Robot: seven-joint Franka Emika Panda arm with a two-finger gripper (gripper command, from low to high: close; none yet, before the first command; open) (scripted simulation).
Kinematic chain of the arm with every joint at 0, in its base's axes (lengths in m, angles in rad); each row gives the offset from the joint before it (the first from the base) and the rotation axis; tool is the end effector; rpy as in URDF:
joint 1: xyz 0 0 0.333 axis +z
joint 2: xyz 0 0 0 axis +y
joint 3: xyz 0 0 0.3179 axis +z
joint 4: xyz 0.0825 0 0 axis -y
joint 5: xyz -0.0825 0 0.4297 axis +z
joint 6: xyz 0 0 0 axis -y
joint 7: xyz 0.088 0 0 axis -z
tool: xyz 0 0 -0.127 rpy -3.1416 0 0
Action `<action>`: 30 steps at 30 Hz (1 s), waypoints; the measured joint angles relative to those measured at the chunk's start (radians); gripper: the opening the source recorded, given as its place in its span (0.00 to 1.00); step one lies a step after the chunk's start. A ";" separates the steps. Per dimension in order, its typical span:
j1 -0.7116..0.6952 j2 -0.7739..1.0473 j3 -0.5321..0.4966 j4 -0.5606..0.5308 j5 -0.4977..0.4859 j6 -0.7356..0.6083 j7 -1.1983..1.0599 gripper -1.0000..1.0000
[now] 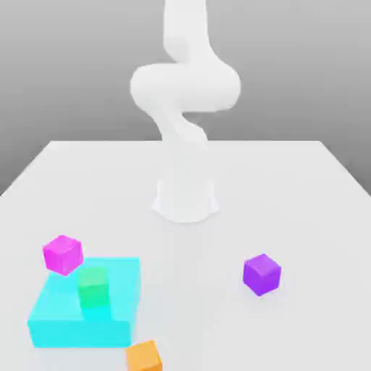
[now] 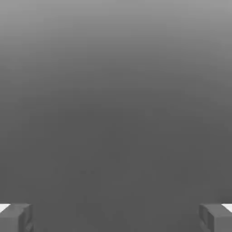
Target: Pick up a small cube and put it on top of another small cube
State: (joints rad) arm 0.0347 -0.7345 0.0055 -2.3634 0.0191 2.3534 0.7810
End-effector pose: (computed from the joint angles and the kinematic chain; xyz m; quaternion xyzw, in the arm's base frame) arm 0.4316 0.0184 0.6449 -0.8702 0.3421 -0.3222 0.1476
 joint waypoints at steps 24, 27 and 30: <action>0.366 0.902 0.052 -0.532 -0.123 0.710 0.032 0.50; 0.405 0.963 0.013 -0.522 -0.131 0.761 0.041 0.00; 0.405 0.963 0.013 -0.522 -0.134 0.761 0.043 0.00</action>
State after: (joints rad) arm 0.4395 0.2288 0.0186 -2.8855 -0.1148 3.1145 0.8242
